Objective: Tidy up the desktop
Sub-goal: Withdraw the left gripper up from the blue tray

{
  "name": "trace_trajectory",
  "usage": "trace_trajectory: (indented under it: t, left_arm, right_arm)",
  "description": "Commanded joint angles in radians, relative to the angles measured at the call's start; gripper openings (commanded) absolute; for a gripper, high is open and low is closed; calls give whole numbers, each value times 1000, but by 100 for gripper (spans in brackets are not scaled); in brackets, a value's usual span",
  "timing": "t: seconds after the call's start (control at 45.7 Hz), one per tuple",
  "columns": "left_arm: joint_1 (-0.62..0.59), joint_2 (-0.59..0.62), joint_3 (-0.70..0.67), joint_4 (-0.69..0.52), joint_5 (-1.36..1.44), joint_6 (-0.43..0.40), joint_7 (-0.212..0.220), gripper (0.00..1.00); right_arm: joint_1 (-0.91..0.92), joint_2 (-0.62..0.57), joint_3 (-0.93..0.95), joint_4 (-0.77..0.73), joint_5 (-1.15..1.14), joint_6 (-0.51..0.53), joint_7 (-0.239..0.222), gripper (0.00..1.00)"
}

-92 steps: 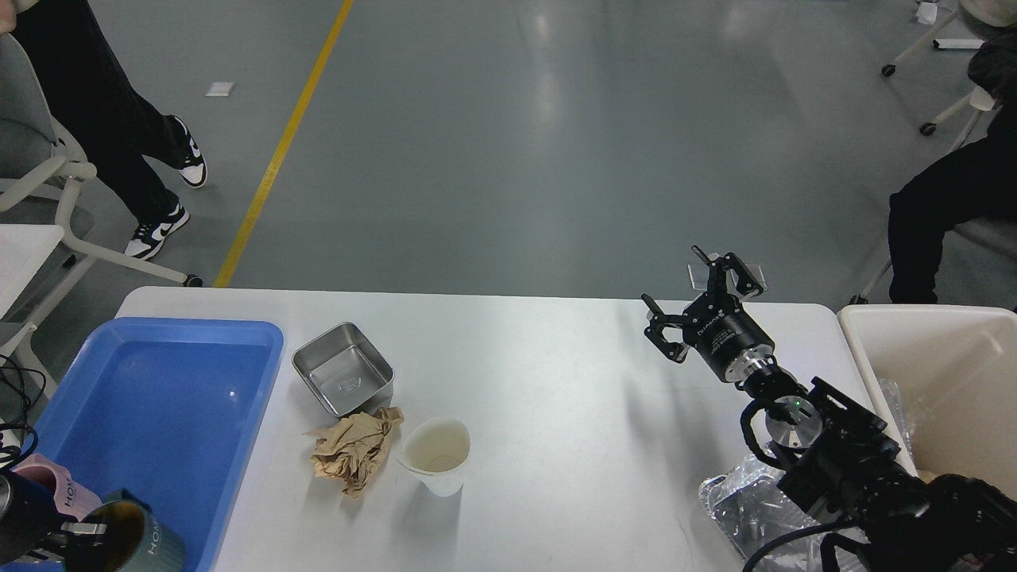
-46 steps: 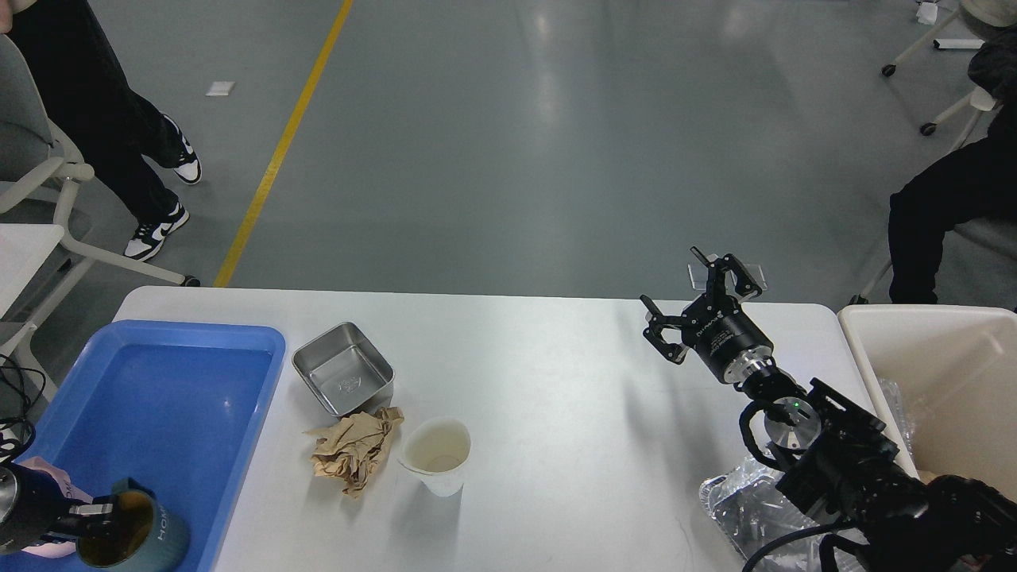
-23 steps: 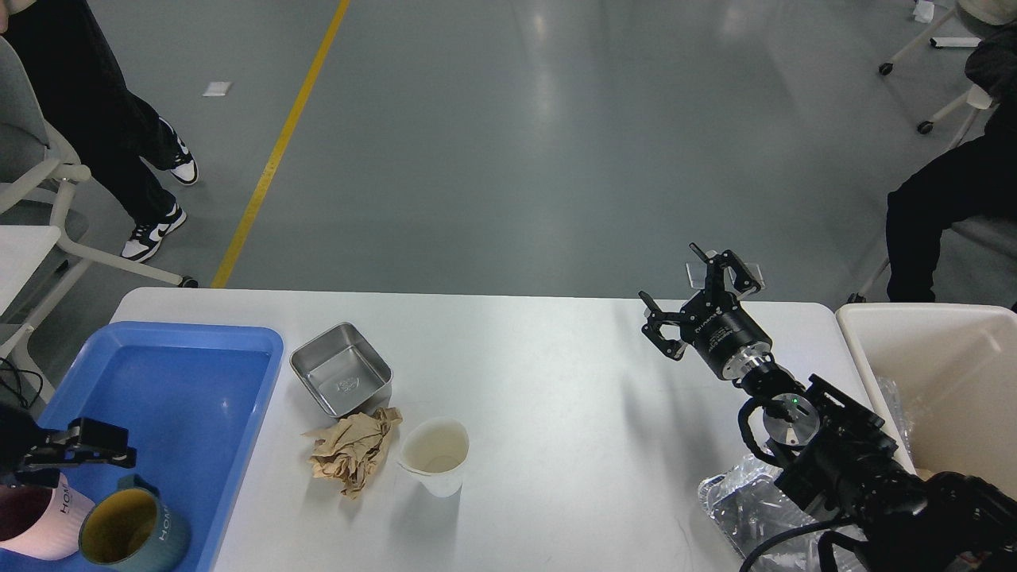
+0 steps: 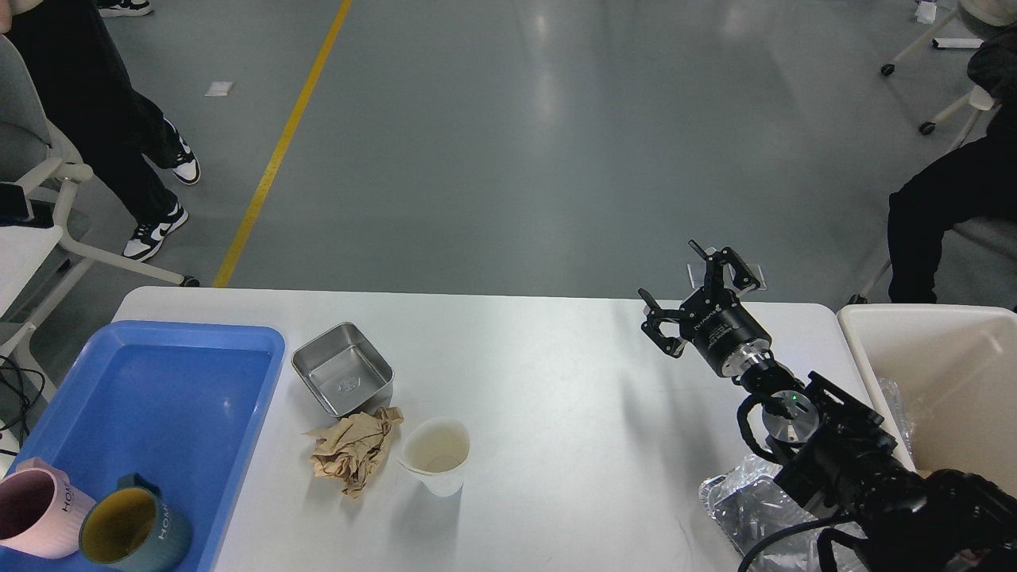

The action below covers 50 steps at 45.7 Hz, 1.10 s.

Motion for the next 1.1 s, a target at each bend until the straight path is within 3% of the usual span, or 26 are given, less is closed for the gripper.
trace_trajectory:
  t: [0.0,0.263,0.526,0.767,0.898,1.073]
  left_arm:
    - [-20,20,-2,-35,-22,0,5,94]
    - [-54,-56,-1,-30,-40,0,14,94]
    - [-7,-159,37,-9,-37,0,36,94]
    - [63,-208,54,111,-40,0,13,95]
    - [81,-262,54,138,-111,239,-7,96]
    - [104,-274,59,149,-191,311,10,97]
  right_arm:
    - [1,0,0,0,-2,0,0,100]
    - [1,-2,0,0,0,1,0,100]
    - [1,-8,-2,2,-2,3,-2,100]
    - [-2,-3,-2,0,-8,3,0,100]
    - [-2,-2,-2,0,-9,1,0,100]
    - [0,-3,0,0,-20,1,0,100]
